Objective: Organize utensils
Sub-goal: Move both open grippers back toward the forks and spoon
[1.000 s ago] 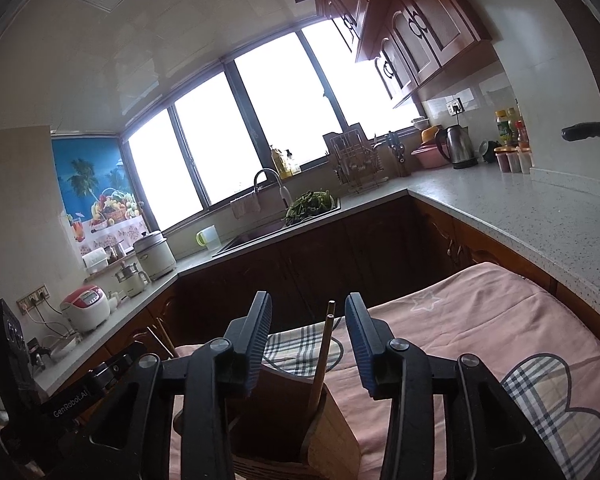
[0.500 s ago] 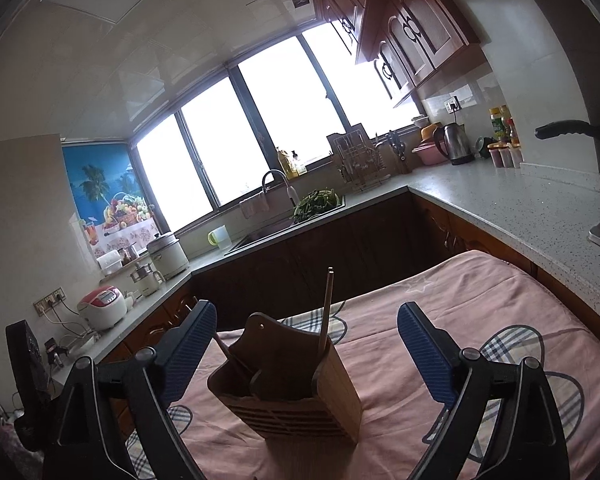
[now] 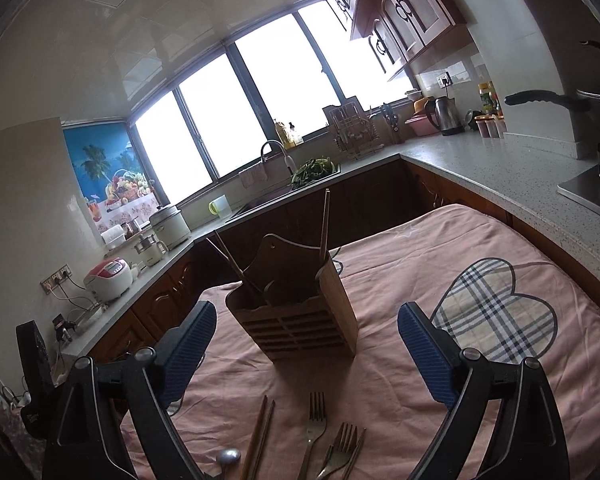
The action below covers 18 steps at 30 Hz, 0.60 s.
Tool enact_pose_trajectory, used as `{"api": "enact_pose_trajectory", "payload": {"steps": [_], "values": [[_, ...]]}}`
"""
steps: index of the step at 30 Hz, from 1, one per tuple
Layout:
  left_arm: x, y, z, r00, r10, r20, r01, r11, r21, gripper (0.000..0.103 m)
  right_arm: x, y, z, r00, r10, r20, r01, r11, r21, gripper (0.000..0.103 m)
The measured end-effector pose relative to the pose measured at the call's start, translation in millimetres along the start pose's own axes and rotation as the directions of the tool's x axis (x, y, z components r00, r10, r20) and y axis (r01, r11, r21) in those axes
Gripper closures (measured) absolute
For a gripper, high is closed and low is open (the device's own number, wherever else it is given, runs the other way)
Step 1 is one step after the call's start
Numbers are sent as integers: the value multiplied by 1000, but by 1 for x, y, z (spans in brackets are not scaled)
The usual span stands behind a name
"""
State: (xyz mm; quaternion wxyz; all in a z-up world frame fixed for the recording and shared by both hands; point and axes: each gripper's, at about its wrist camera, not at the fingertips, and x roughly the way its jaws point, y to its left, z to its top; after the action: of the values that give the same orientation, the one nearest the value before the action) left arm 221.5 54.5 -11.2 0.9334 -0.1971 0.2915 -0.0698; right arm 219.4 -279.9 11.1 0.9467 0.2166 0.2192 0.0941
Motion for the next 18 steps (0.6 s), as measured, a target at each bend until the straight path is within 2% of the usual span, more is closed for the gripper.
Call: {"api": "enact_pose_trajectory", "payload": {"steps": [10, 18], "values": [[-19, 23, -36, 998, 23, -53, -26, 998, -49, 15, -21, -4, -42, 995, -26, -92, 25, 1000, -3, 9], [-24, 30, -56, 994, 42, -98, -48, 997, -57, 15, -24, -7, -75, 983, -55, -174, 54, 998, -10, 9]]}}
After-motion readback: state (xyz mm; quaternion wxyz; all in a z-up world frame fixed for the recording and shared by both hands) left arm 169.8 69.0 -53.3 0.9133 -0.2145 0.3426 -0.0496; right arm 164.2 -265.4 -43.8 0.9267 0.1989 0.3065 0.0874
